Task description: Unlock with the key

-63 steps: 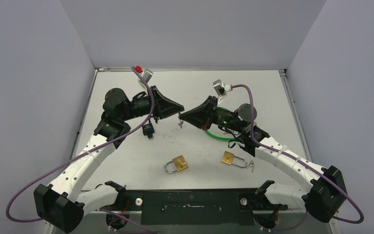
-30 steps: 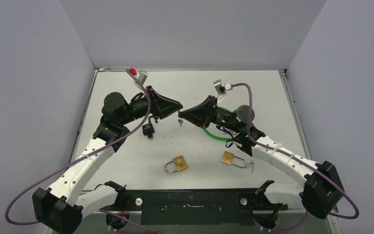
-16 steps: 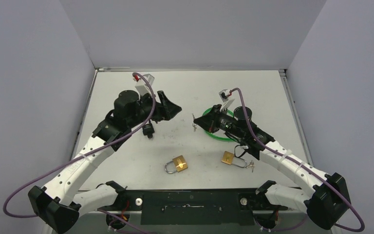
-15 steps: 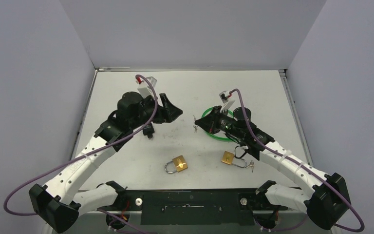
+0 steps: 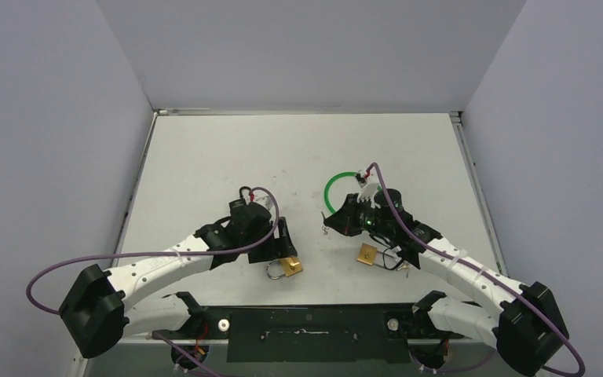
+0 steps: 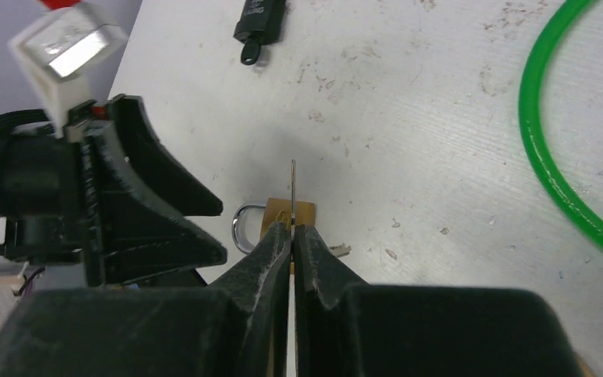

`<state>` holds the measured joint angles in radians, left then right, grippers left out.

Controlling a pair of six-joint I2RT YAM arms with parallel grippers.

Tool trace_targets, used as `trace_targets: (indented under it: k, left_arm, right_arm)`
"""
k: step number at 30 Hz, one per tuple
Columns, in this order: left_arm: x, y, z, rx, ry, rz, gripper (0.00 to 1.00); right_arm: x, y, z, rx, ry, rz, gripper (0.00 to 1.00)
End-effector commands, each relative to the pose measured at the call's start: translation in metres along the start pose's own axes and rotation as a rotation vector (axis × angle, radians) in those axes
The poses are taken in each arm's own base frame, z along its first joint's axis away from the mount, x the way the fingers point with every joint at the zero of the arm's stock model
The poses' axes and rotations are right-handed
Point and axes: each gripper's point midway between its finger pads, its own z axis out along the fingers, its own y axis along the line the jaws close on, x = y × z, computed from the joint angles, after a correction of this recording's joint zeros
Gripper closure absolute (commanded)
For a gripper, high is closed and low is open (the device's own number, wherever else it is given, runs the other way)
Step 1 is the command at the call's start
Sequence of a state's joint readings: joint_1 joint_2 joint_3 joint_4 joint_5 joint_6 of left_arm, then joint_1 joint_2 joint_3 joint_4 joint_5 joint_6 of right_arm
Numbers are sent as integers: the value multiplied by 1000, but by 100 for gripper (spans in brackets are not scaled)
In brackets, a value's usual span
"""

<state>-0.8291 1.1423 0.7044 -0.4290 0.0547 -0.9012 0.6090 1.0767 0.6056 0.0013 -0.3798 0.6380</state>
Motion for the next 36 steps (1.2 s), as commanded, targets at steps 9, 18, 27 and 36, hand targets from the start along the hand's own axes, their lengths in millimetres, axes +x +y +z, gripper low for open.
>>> trace_targets:
  k: [9,18,27,36]
  left_arm:
    - [23,16,40,20,-25,-220,36]
    - [-1,52,53,-182,-139,-166,36]
    - [-27,74,59,-328,-192,-122,37]
    - [-43,72,69,-348,-191,-75,37]
  right_arm:
    - [-13,47,-30,-261,-106,-173,100]
    - [-10,41,-26,-234,-90,-163,100]
    - [-8,34,-26,-201,-89,-160,100]
    - [-5,28,-26,-181,-86,-153,100]
